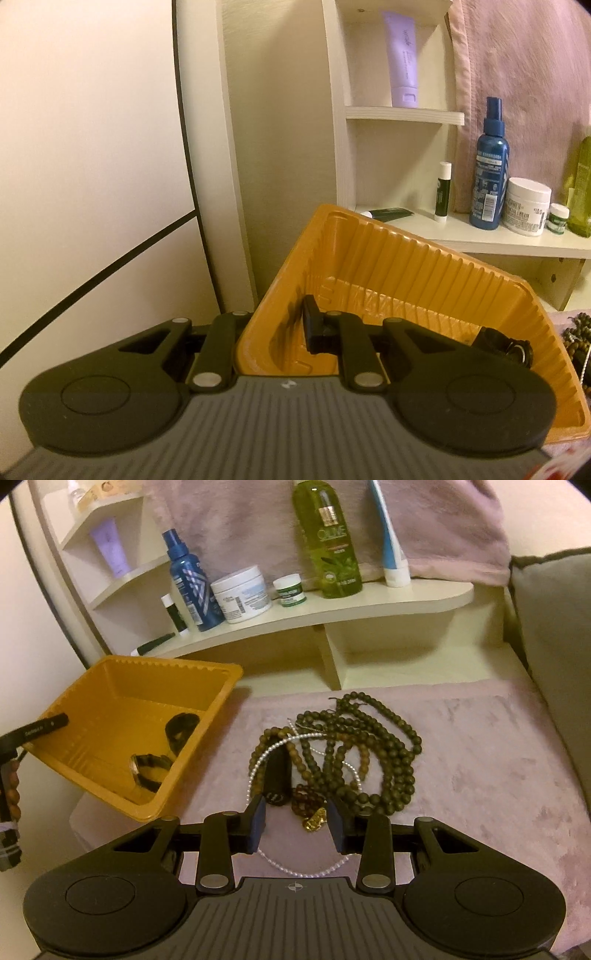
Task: Organize jewelry
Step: 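Grasp a black pendant from the bead pile with the right gripper and lift, then carry the black pendant over the orange tray and open the right gripper, then reach the right gripper to the bead pile and grasp a small brown-bead piece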
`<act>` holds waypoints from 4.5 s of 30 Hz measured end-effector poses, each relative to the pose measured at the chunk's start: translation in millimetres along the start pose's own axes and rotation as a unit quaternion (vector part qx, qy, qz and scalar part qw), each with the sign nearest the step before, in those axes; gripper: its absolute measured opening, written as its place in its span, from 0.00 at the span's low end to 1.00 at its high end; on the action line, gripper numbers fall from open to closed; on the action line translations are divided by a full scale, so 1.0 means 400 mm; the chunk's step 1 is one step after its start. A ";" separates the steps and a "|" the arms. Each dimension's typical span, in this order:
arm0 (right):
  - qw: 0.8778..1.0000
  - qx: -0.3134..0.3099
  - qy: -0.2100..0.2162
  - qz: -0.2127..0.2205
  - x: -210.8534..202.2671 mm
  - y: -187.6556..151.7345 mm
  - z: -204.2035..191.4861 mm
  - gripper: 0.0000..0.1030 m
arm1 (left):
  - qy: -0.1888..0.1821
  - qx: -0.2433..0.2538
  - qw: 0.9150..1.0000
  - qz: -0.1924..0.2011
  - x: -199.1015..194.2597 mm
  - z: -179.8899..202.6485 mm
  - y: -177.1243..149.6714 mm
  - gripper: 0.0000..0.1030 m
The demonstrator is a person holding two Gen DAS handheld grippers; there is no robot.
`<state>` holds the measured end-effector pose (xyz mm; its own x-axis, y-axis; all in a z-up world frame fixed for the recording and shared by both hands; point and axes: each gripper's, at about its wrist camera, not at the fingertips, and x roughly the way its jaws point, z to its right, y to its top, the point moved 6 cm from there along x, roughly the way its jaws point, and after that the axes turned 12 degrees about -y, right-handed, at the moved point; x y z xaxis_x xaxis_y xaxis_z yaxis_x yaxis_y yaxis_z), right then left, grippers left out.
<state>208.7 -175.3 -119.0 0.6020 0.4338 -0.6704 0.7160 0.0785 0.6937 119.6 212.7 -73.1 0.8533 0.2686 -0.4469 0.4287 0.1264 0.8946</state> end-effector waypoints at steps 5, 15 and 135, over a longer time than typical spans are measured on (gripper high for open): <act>1.000 -0.028 -0.003 0.006 0.028 0.014 -0.034 0.37 | 0.012 0.006 1.000 -0.010 0.004 0.000 0.000 0.18; 0.997 -0.076 -0.024 0.001 0.112 0.025 -0.084 0.29 | 0.016 0.005 1.000 -0.018 0.014 0.003 0.004 0.19; 0.997 -0.069 0.000 -0.019 0.047 0.017 -0.045 0.53 | 0.008 0.025 0.999 -0.043 0.008 0.012 0.000 0.17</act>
<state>218.6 -150.4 -122.0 0.5756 0.4286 -0.6964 0.6823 0.2176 0.6980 123.7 208.9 -74.6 0.8079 0.2736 -0.5219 0.5152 0.1020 0.8510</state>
